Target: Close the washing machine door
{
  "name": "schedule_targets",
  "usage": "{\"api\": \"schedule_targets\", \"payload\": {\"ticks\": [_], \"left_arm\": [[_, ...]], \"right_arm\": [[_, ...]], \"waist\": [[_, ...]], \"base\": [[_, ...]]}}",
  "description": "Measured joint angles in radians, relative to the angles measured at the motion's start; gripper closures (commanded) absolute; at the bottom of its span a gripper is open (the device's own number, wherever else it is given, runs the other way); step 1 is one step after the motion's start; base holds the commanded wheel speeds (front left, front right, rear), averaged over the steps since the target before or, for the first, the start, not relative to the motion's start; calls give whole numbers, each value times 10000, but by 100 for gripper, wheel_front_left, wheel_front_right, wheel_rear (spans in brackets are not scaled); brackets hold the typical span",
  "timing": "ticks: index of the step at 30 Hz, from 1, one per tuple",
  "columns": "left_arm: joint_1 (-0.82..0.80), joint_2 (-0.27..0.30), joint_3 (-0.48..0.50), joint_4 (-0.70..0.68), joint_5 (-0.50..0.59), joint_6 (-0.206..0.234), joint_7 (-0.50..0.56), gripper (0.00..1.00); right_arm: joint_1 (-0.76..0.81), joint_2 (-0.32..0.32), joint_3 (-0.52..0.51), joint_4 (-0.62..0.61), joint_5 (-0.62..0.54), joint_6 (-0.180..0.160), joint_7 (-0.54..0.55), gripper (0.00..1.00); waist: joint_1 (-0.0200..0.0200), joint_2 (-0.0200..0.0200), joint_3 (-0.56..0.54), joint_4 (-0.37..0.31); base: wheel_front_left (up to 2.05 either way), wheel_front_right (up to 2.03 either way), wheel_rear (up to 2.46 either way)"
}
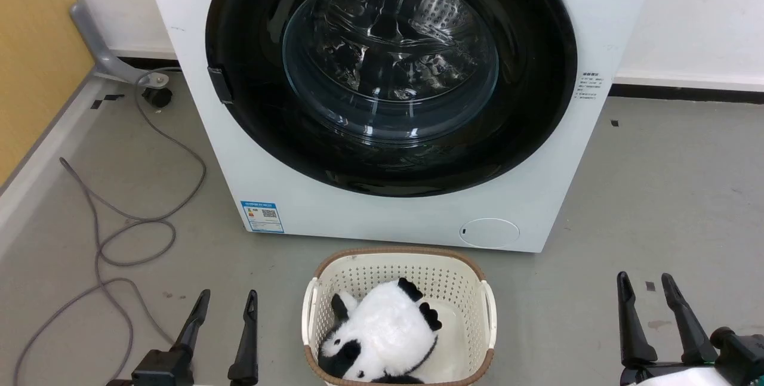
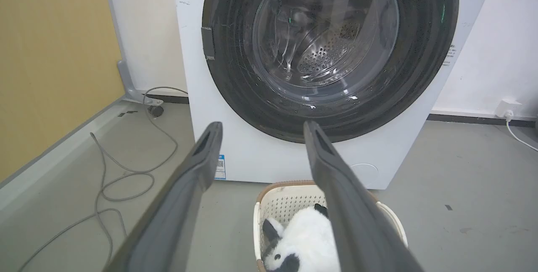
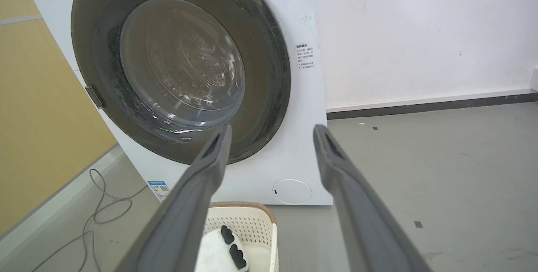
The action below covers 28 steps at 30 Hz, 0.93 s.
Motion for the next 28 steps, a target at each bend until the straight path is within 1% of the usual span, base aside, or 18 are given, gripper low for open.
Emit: {"api": "schedule_targets", "payload": {"ticks": [2, 3, 16, 28], "left_arm": [[4, -2, -6, -6, -10, -2, 0, 0], [6, -2, -17, -6, -33, -2, 2, 100], [2, -2, -73, -35, -17, 4, 171, 100], [-26, -2, -81, -123, 71, 121, 385, 100]], "right_arm": [[1, 8, -21, -17, -36, 0, 0, 0], [-1, 8, -27, -23, -35, 0, 0, 100], [-4, 8, 23, -27, -125, 0, 178, 100], [-15, 8, 79, -134, -395, 0, 374, 100]], "waist": [[0, 0, -5, -4], [0, 0, -7, -6], [0, 0, -4, -73], [0, 0, 5, -162]], "base": [[0, 0, 0], [0, 0, 0], [0, 0, 0], [0, 0, 0]]}}
